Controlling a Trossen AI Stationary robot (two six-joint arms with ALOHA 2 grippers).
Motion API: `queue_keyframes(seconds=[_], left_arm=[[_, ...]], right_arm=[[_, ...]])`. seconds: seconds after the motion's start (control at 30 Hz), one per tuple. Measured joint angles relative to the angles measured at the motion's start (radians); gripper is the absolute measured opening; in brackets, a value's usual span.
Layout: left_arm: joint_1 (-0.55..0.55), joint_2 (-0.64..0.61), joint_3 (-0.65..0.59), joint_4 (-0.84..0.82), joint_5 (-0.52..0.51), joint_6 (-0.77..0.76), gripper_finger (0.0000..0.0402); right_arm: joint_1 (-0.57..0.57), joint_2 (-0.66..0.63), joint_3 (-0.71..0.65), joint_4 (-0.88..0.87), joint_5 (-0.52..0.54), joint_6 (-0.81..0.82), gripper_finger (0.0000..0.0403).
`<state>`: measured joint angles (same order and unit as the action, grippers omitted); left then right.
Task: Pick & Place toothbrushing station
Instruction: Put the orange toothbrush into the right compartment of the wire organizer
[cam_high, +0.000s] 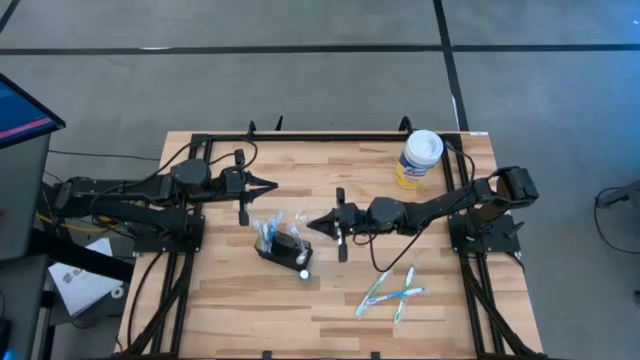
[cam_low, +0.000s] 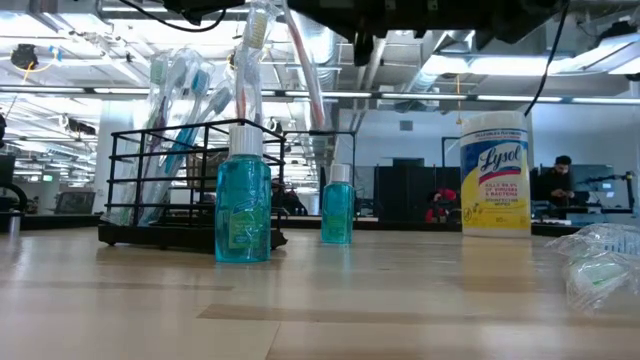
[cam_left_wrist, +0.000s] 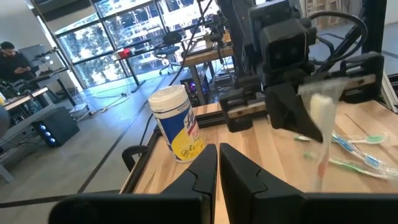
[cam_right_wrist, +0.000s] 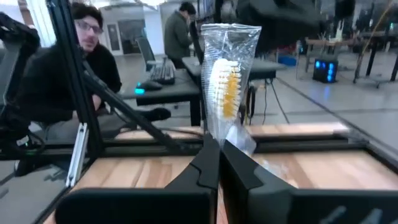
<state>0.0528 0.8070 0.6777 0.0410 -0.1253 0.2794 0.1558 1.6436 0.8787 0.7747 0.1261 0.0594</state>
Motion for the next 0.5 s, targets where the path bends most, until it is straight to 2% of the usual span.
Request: queue_keyframes(seconds=[0.3, 0.5], left_arm=[[0.000, 0.000, 0.000, 0.000, 0.000, 0.000, 0.0012], [0.000, 0.000, 0.000, 0.000, 0.000, 0.000, 0.0012]], right_arm=[[0.021, 0.000, 0.000, 0.087, -0.044, -0.087, 0.0000], [0.020, 0.066, 0.001, 0.194, -0.065, -0.119, 0.0000]])
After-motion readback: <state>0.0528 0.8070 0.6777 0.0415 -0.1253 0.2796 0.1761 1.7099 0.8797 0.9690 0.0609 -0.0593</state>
